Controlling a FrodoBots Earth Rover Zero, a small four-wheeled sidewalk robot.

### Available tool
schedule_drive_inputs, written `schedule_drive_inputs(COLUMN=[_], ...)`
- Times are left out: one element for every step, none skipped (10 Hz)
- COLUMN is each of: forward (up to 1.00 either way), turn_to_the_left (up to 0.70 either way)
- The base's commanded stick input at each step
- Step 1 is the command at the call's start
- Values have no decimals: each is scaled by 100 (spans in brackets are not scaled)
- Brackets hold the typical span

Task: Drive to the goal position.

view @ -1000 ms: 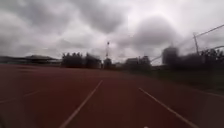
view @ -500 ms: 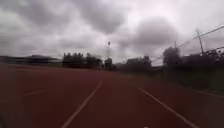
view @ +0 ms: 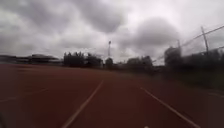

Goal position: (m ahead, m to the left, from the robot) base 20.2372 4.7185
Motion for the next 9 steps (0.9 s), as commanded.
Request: schedule_drive_inputs(forward=[70,70,70,70,70,70,70,70,70], turn_to_the_left=[0,0,0,0,0,0,0,0,0])
